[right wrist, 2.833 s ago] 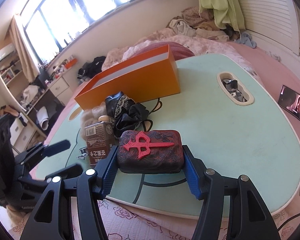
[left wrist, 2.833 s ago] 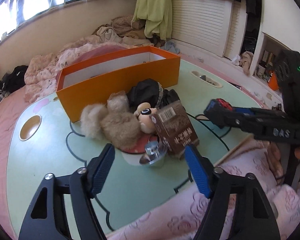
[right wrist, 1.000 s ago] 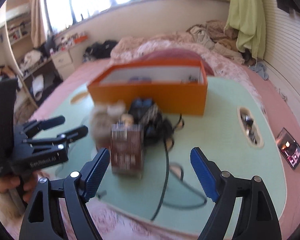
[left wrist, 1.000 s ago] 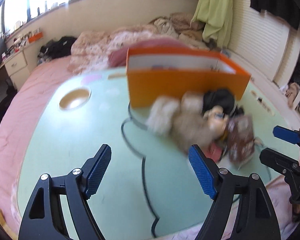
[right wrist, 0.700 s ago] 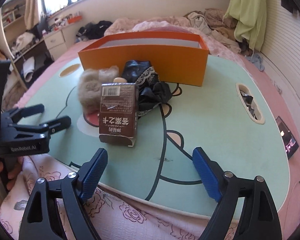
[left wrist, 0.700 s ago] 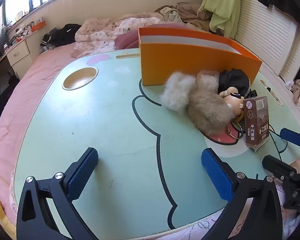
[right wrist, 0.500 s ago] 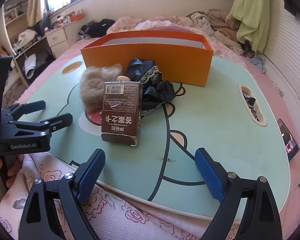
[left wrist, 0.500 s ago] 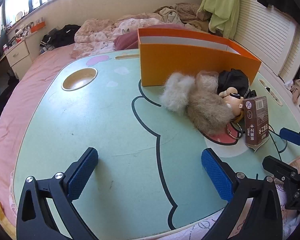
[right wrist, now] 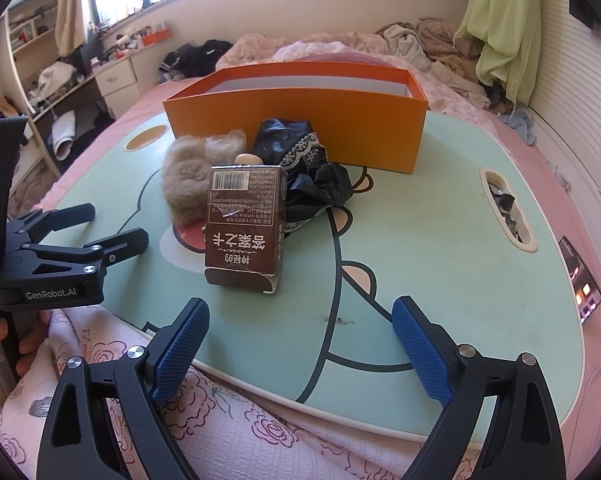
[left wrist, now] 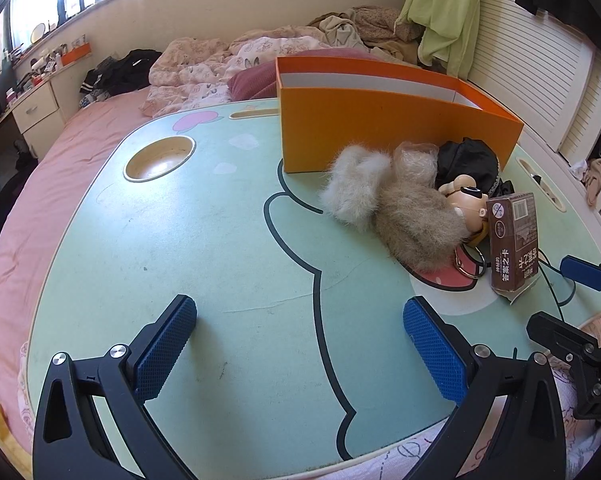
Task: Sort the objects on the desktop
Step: 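Withdraw both grippers from the orange box, then reach the right gripper to the brown printed card box and grasp it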
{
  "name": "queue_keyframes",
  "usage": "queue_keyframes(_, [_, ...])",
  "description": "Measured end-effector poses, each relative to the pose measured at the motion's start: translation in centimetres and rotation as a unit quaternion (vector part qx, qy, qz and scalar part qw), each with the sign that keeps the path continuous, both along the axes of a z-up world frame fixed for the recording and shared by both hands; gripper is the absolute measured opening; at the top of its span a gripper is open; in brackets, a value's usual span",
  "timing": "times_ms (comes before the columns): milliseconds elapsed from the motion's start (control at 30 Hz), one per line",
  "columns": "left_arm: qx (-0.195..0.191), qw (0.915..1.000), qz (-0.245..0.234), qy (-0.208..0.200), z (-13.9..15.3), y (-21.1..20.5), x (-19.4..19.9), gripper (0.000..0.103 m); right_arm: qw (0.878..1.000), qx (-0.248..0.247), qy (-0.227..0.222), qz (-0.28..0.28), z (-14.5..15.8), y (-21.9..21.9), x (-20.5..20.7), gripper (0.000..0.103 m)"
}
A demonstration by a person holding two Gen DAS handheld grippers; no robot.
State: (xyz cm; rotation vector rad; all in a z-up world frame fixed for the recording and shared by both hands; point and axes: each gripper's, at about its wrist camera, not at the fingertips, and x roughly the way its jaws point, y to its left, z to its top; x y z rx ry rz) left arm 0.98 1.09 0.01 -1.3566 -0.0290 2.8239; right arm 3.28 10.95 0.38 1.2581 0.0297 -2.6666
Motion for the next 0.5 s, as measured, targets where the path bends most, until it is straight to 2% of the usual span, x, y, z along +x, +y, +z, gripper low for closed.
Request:
queue_keyframes(67, [0.0,1.0,0.0,0.0,0.0,0.0,0.0,0.103,1.0,-0.011,0.003,0.0,0.1,0.2,0.1,0.093])
queue_keyframes(233, [0.0,1.0,0.0,0.0,0.0,0.0,0.0,0.103,0.996,-0.084,0.04,-0.004,1.2,1.5,1.0,0.093])
queue_keyframes(433, [-0.001,1.0,0.002,0.001,0.3,0.1,-0.1,0.103,0.996,-0.069,0.058,0.018,3.1,-0.9,-0.4,0.093])
queue_keyframes(500, [-0.001,1.0,0.002,0.001,0.3,0.1,-0.1,0.103,0.997,-0.062,0.045,0.017,3.2,-1.6,-1.9,0.093])
